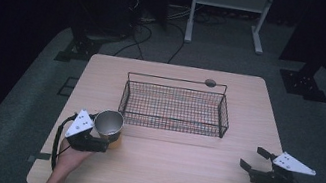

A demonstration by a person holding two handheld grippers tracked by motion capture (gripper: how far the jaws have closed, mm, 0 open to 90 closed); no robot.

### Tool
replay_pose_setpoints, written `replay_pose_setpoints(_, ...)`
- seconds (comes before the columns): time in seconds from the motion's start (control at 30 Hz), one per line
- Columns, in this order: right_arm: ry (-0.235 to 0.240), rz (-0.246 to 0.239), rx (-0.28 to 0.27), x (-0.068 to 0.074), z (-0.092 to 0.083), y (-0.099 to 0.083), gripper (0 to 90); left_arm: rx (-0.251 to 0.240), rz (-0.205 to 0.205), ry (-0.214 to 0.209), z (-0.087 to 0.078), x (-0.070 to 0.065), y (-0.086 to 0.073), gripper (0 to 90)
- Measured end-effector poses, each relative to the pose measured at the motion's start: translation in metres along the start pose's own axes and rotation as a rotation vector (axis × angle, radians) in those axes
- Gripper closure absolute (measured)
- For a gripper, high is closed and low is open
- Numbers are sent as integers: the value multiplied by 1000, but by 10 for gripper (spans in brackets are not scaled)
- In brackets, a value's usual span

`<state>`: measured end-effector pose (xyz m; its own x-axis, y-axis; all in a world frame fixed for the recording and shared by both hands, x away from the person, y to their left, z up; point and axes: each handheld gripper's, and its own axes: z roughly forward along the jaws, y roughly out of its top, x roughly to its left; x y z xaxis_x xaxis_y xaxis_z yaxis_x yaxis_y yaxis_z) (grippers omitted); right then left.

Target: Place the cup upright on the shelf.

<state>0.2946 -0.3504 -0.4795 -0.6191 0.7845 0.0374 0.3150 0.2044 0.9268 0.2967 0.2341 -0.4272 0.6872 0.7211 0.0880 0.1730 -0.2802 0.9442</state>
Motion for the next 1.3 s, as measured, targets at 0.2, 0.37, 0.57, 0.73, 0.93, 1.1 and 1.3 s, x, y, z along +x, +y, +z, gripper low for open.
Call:
replay_pose_setpoints(0.2, 0, -1, 0, 0, 0, 0, 131, -5, 11, -30, 4, -4, 8, 129)
replay_pose_setpoints(0.37, 0, -3, 0, 0, 0, 0, 132, -13, 25, -64, 11, -10, 18, 129)
replay_pose_setpoints(0.57, 0, -4, 0, 0, 0, 0, 131, -18, 43, -97, 18, -16, 29, 129)
replay_pose_setpoints(0.73, 2, -5, 0, 0, 0, 0, 131, -20, 64, -120, 25, -21, 39, 129)
replay_pose_setpoints(0.93, 2, 0, -1, 0, 0, 0, 132, -24, 76, -142, 34, -26, 50, 129)
replay_pose_setpoints(1.1, 2, 2, -2, 0, 0, 0, 132, -26, 79, -158, 40, -27, 57, 129)
replay_pose_setpoints(1.3, 2, 9, -3, -1, 0, 0, 132, -25, 96, -173, 48, -29, 66, 129)
